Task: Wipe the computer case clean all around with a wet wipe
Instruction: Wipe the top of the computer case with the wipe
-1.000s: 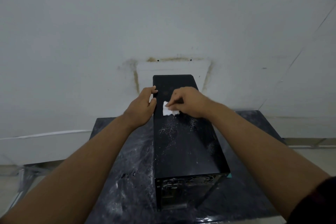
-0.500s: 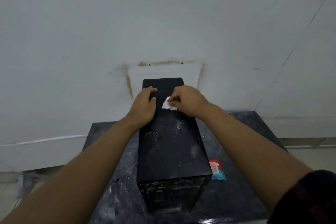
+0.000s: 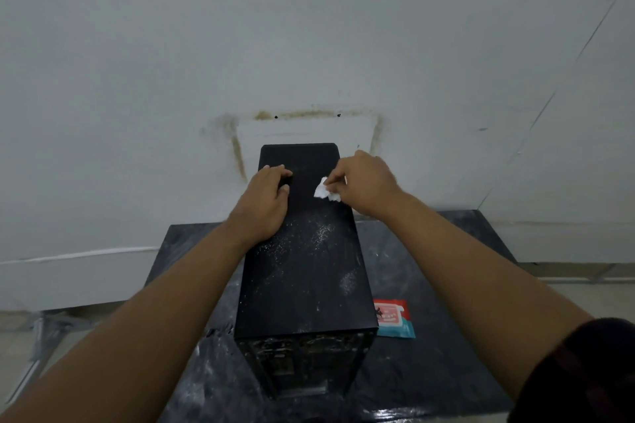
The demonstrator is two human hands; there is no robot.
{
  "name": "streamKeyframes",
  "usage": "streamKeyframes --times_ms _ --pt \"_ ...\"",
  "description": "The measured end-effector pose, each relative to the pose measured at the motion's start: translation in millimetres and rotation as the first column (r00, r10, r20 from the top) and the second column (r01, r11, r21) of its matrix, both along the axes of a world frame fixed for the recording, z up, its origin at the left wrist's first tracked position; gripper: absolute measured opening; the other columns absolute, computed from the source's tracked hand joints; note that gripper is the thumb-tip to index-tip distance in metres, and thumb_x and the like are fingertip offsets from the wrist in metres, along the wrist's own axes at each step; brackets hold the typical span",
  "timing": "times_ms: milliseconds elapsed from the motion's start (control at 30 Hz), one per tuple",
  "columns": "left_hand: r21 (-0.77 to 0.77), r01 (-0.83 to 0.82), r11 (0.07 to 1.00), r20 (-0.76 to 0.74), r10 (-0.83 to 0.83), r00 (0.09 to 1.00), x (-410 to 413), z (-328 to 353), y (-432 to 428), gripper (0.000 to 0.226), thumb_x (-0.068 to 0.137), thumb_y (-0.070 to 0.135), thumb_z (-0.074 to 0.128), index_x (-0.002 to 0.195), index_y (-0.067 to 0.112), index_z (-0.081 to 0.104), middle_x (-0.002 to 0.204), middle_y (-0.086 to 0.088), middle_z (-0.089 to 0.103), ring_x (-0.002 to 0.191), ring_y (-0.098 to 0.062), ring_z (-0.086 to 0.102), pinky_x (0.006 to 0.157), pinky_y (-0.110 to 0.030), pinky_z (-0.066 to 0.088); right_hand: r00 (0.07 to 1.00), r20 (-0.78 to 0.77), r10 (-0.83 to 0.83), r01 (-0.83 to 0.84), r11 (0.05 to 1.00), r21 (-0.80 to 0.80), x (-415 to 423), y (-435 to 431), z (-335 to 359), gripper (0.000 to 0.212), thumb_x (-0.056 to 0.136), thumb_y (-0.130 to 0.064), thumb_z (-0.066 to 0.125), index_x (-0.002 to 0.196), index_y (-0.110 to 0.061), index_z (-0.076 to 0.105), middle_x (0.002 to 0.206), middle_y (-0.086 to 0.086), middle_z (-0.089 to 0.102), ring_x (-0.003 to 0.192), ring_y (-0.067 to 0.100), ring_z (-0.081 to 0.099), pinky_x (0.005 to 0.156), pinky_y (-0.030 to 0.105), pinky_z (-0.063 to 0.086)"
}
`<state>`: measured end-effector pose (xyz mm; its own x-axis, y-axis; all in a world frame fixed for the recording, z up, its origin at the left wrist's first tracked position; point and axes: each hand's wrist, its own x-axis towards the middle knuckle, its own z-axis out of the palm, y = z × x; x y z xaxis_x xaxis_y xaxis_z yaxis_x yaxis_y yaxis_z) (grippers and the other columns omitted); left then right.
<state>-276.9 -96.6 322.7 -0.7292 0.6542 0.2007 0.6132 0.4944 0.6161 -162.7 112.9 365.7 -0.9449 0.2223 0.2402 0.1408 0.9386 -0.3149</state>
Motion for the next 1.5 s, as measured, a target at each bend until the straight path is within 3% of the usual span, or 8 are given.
streamKeyframes --times_ms 233,367,533,1000,1133,1267,1400,1500 --pt "-0.001 -0.004 1.0 0.022 0.004 1.0 1.6 1.8 -0.6 0.04 0.114 0.023 0.043 0.153 0.021 0.051 0.168 0.0 0.039 0.162 -0.019 0.018 0.131 -0.037 0.017 0.984 0.046 0.172 -0.159 0.967 -0.199 8.9 -2.4 -4.4 0.006 0.089 -0.022 0.083 0.094 -0.024 0.085 0.091 -0.018 0.07 0.088 0.001 0.064 0.081 0.022 0.051" --pt "-0.011 -0.014 1.0 0.019 0.014 1.0 5.0 5.3 -0.6 0.04 0.114 0.023 0.044 0.153 0.02 0.051 0.168 0.0 0.04 0.162 -0.018 0.02 0.13 -0.036 0.017 0.998 -0.033 -0.047 0.044 0.995 -0.089 10.2 9.8 -2.7 0.009 0.093 -0.027 0.078 0.098 -0.031 0.084 0.102 -0.017 0.075 0.101 0.006 0.057 0.087 0.03 0.049" --pt "-0.031 -0.034 0.999 0.002 0.034 0.999 5.8 7.1 1.6 0.04 0.113 0.024 0.044 0.153 0.021 0.051 0.168 0.001 0.04 0.161 -0.015 0.02 0.127 -0.031 0.015 0.97 0.084 0.227 -0.201 0.95 -0.237 13.2 9.1 1.3 0.005 0.089 -0.023 0.085 0.094 -0.025 0.085 0.09 -0.017 0.072 0.085 0.001 0.066 0.082 0.026 0.055" --pt "-0.043 -0.063 0.997 0.017 0.064 0.998 8.8 10.1 2.0 0.038 0.113 0.027 0.046 0.151 0.026 0.053 0.166 0.007 0.043 0.161 -0.012 0.021 0.128 -0.033 0.018 0.997 -0.016 0.078 -0.08 0.992 -0.094 19.5 26.1 -3.1 0.013 0.097 -0.02 0.072 0.101 -0.022 0.084 0.103 -0.008 0.076 0.096 0.01 0.065 0.084 0.03 0.051" --pt "-0.027 -0.082 0.996 0.035 0.083 0.996 7.0 9.2 4.1 0.036 0.113 0.025 0.048 0.148 0.029 0.055 0.165 0.008 0.044 0.16 -0.011 0.023 0.127 -0.032 0.019 0.964 0.096 0.247 -0.221 0.949 -0.223 23.6 31.3 5.2 0.006 0.091 -0.022 0.081 0.095 -0.023 0.085 0.092 -0.017 0.071 0.08 -0.006 0.062 0.073 0.01 0.043" --pt "-0.039 -0.098 0.994 0.036 0.099 0.994 7.7 8.2 4.2 0.035 0.112 0.028 0.049 0.146 0.033 0.055 0.165 0.012 0.044 0.16 -0.009 0.023 0.128 -0.033 0.019 0.99 0.067 0.122 -0.115 0.987 -0.11 17.8 31.9 8.6 0.012 0.091 -0.016 0.078 0.098 -0.023 0.085 0.098 -0.011 0.077 0.092 0.005 0.067 0.085 0.029 0.056" --pt "-0.037 -0.1 0.994 0.041 0.102 0.994 9.1 9.3 4.5 0.035 0.112 0.027 0.048 0.146 0.033 0.056 0.164 0.012 0.044 0.159 -0.01 0.025 0.129 -0.036 0.021 0.933 0.169 0.317 -0.263 0.924 -0.28 22.0 30.1 12.3 0.008 0.089 -0.022 0.084 0.095 -0.026 0.087 0.089 -0.017 0.076 0.081 -0.004 0.066 0.072 0.014 0.049" --pt "-0.022 -0.099 0.995 0.047 0.1 0.994 9.2 10.4 4.3 0.034 0.113 0.028 0.047 0.145 0.033 0.057 0.164 0.012 0.045 0.159 -0.011 0.028 0.13 -0.037 0.022 0.989 0.047 0.14 -0.133 0.983 -0.123 24.3 29.4 8.4 0.009 0.092 -0.027 0.08 0.099 -0.028 0.086 0.102 -0.013 0.078 0.094 0.004 0.067 0.086 0.029 0.055"
